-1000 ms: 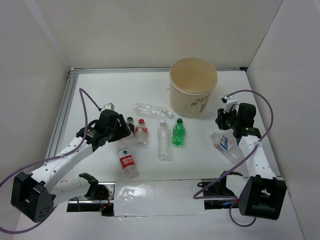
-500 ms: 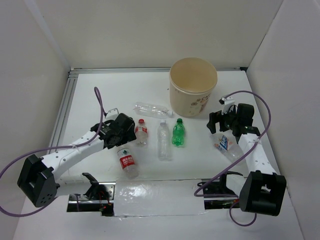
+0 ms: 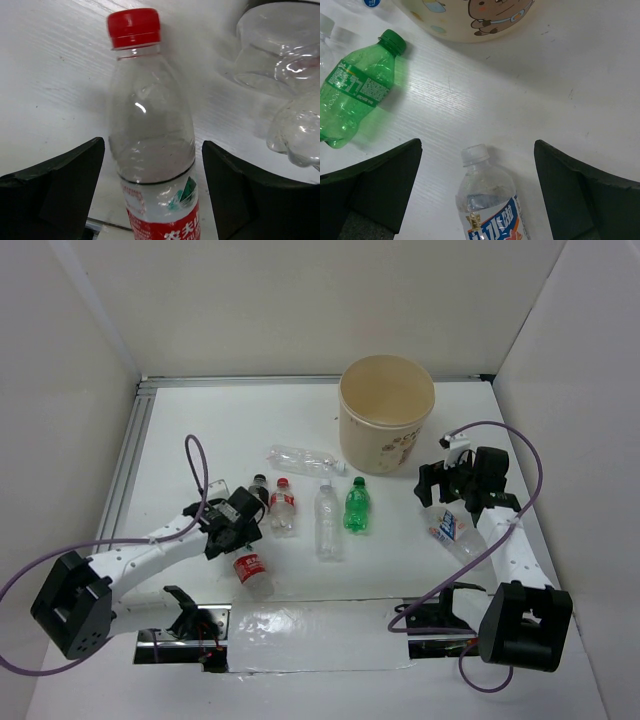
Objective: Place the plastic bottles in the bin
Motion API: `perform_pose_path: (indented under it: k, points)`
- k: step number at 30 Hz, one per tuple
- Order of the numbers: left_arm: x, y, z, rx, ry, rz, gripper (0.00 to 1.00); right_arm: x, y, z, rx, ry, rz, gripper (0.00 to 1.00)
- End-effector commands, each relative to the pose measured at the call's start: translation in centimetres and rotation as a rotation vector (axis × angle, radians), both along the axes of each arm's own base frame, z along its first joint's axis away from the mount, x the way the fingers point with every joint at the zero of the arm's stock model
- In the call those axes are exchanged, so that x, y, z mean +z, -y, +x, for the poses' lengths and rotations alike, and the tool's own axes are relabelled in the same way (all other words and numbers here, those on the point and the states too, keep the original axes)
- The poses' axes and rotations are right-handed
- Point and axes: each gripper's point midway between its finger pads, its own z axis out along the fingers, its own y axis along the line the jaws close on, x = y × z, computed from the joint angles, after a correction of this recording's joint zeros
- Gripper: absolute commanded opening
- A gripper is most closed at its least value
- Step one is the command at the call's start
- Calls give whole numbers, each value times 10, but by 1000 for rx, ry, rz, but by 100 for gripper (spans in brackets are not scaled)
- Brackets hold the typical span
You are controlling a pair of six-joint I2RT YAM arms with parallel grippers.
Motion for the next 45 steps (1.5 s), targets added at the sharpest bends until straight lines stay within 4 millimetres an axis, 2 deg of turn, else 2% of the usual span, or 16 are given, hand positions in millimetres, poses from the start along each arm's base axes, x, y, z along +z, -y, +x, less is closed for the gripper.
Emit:
perform_pose_path:
  k: [1, 7, 12, 17, 19, 22, 24, 25, 27, 28, 30, 33, 37, 39, 43, 45]
  points:
    - [-13, 11, 8, 11, 6, -30, 90, 10, 1, 9, -3, 35, 11, 100]
    - [-4, 21, 6, -36, 10, -29, 35, 12, 4, 12, 5, 45, -16, 100]
    - [81, 43, 11, -176, 145, -97, 2, 6, 11, 13, 95, -14, -119, 100]
    - [200, 102, 42, -486, 487, -270, 0, -16, 21, 10, 155, -159, -176, 100]
    - [259, 133, 68, -542, 693, -355, 0, -20, 20, 7, 157, -183, -170, 100]
    - [309, 172, 112, -619, 872, -317, 2, -28, 15, -1, 172, -200, -148, 100]
    - [383, 192, 139, -612, 1064, -332, 2, -30, 13, -9, 173, -210, -145, 100]
    - [370, 218, 164, -625, 1041, -308, 0, -30, 12, -9, 179, -208, -138, 100]
    - [397, 237, 186, -603, 1116, -328, 0, -32, 9, -20, 204, -215, -142, 100]
    - [435, 238, 194, -573, 1195, -358, 2, -31, 9, -22, 213, -214, -150, 100]
    - [421, 266, 234, -532, 1193, -363, 6, -28, 8, -30, 237, -205, -171, 100]
    - [435, 273, 250, -486, 1242, -404, 8, -28, 12, -37, 249, -203, -199, 100]
    - [388, 299, 293, -427, 1212, -365, 14, -31, 16, -44, 253, -223, -225, 100]
    - [386, 302, 304, -413, 1249, -369, 18, -30, 16, -45, 260, -220, -232, 100]
    - [359, 310, 325, -383, 1220, -308, 51, -34, 18, -50, 251, -232, -245, 100]
    - [354, 313, 329, -386, 1212, -304, 90, -35, 20, -50, 253, -231, -259, 100]
